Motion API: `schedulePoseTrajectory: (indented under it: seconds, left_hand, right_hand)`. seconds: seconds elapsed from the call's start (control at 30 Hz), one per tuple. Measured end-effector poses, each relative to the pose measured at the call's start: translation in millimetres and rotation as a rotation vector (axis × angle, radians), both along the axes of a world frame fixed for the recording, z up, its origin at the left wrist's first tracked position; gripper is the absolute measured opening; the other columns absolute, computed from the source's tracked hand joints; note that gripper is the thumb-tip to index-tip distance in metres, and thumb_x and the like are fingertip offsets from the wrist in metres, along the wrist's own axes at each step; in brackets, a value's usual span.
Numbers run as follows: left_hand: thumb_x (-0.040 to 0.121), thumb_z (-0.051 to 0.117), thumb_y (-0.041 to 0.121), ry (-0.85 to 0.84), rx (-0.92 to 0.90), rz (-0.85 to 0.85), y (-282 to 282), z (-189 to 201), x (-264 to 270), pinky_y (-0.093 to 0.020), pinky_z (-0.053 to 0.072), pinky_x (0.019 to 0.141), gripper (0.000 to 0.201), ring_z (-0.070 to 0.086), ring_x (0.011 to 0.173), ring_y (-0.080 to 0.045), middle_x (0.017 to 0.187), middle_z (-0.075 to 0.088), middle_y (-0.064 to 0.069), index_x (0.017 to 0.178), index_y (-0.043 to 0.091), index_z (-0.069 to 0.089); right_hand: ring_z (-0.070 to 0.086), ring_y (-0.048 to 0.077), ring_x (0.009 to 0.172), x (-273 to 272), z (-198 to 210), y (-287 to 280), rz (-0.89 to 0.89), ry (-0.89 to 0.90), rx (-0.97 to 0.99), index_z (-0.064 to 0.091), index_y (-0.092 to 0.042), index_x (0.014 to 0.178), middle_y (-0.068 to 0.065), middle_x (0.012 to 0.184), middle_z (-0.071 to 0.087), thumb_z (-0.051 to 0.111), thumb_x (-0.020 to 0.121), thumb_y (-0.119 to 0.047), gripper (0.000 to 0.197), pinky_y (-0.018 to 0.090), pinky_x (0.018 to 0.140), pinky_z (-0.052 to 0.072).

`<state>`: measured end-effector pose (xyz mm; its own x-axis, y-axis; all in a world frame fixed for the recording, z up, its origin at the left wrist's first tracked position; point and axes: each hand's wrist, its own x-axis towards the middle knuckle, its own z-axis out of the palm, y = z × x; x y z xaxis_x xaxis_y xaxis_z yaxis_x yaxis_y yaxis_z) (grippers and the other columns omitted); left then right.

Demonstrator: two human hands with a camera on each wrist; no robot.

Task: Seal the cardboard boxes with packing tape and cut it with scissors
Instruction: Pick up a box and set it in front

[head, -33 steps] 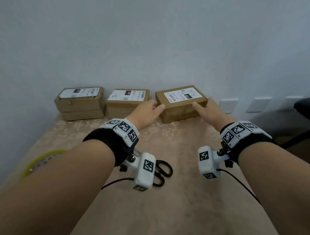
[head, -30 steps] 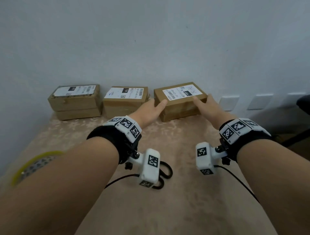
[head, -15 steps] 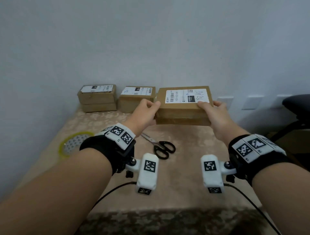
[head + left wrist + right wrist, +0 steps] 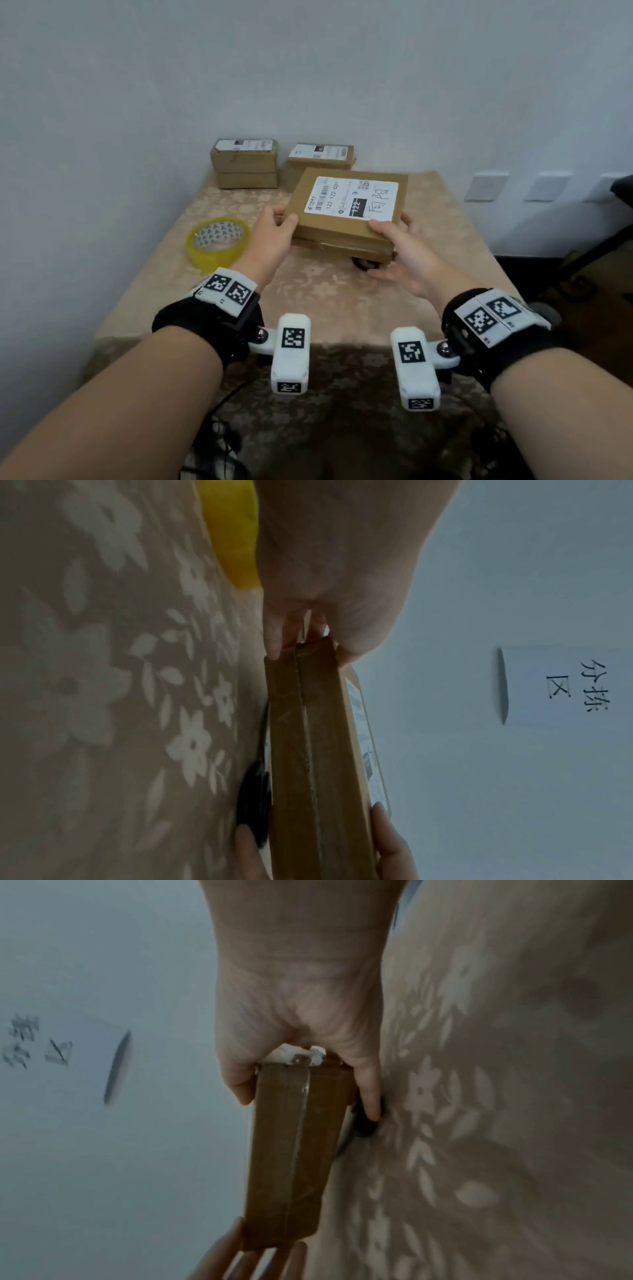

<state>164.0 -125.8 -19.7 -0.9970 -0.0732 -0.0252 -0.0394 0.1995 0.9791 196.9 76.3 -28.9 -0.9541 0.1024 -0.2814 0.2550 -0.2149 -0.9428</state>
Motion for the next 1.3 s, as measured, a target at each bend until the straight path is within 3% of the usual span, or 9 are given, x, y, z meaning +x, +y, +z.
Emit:
schedulePoseTrajectory:
  seconds: [0.27, 0.33, 0.47, 0.63, 0.77, 0.87, 0.93, 1.07, 1.3]
  left_hand:
    - [0.096, 0.050, 0.016, 0.011, -0.158, -0.032, -25, -17, -29, -0.022, 0.042, 0.079, 0.022, 0.054, 0.099, -0.010, 0.110, 0.056, 0.004, 0.117, 0.019, 0.046]
    - [0.096, 0.050, 0.017, 0.013, -0.123, -0.043, -24, -15, -31, -0.023, 0.044, 0.083, 0.025, 0.055, 0.102, -0.010, 0.108, 0.056, 0.007, 0.121, 0.020, 0.047]
    - [0.099, 0.031, 0.050, -0.039, -0.040, -0.058, -18, -5, -24, -0.034, 0.044, 0.099, 0.041, 0.057, 0.106, -0.011, 0.108, 0.059, 0.011, 0.122, 0.023, 0.052]
    - [0.089, 0.009, 0.071, -0.145, 0.084, -0.151, -13, 12, -6, -0.041, 0.035, 0.107, 0.066, 0.055, 0.116, -0.018, 0.125, 0.062, -0.002, 0.120, 0.032, 0.053]
    - [0.085, 0.011, 0.077, -0.186, 0.128, -0.151, -15, 17, -2, -0.045, 0.038, 0.106, 0.074, 0.054, 0.107, -0.015, 0.132, 0.056, 0.001, 0.140, 0.035, 0.038]
    - [0.082, 0.024, 0.079, -0.240, 0.191, -0.097, -22, 18, -5, -0.037, 0.049, 0.086, 0.067, 0.059, 0.090, -0.011, 0.101, 0.061, 0.006, 0.126, 0.032, 0.041]
    - [0.082, 0.038, 0.076, -0.274, 0.219, -0.108, -29, 16, -7, -0.035, 0.052, 0.076, 0.064, 0.063, 0.093, -0.014, 0.101, 0.062, 0.004, 0.123, 0.028, 0.044]
    - [0.090, 0.048, 0.053, -0.256, 0.282, -0.086, -35, 13, -12, -0.035, 0.052, 0.073, 0.035, 0.062, 0.101, -0.020, 0.113, 0.063, -0.003, 0.111, 0.026, 0.054]
    - [0.092, 0.039, 0.054, -0.196, 0.231, -0.145, -43, 8, -14, -0.040, 0.046, 0.091, 0.034, 0.059, 0.103, -0.020, 0.100, 0.066, 0.002, 0.098, 0.030, 0.062]
  right_hand:
    - [0.059, 0.015, 0.108, -41, -15, -9, 0.053, 0.077, 0.244, 0.006, -0.026, 0.151, -0.003, 0.130, 0.054, 0.076, 0.079, -0.018, 0.101, 0.039, 0.093, 0.050]
    - [0.061, 0.015, 0.107, -46, -14, -5, 0.100, 0.104, 0.288, 0.017, -0.023, 0.149, -0.004, 0.125, 0.058, 0.077, 0.077, -0.009, 0.095, 0.035, 0.088, 0.053]
    - [0.060, 0.014, 0.105, -45, -11, 7, 0.091, 0.158, 0.439, 0.025, -0.019, 0.145, -0.013, 0.110, 0.055, 0.078, 0.071, 0.004, 0.094, 0.036, 0.083, 0.056]
    - [0.063, 0.017, 0.097, -34, -10, 19, 0.120, 0.227, 0.682, 0.024, -0.023, 0.145, 0.007, 0.122, 0.050, 0.070, 0.077, 0.008, 0.087, 0.032, 0.070, 0.059]
    - [0.059, 0.024, 0.109, -24, -5, 18, 0.217, 0.236, 0.604, 0.034, -0.035, 0.142, 0.006, 0.124, 0.052, 0.055, 0.086, 0.007, 0.073, 0.038, 0.084, 0.056]
    - [0.061, 0.026, 0.111, -16, 2, 15, 0.207, 0.153, 0.341, 0.044, -0.043, 0.130, 0.003, 0.122, 0.059, 0.040, 0.096, -0.001, 0.053, 0.042, 0.086, 0.056]
    - [0.062, 0.030, 0.108, -12, 10, 13, 0.152, 0.085, 0.198, 0.051, -0.034, 0.128, 0.007, 0.122, 0.059, 0.037, 0.103, -0.026, 0.029, 0.045, 0.076, 0.058]
    - [0.065, 0.030, 0.097, -14, 15, 8, 0.114, 0.035, 0.139, 0.058, -0.023, 0.101, 0.011, 0.104, 0.064, 0.030, 0.096, -0.060, 0.047, 0.047, 0.072, 0.058]
    - [0.061, 0.025, 0.088, -20, 10, -5, 0.117, -0.014, 0.162, 0.060, -0.019, 0.093, 0.010, 0.097, 0.061, 0.051, 0.089, -0.039, 0.022, 0.036, 0.069, 0.056]
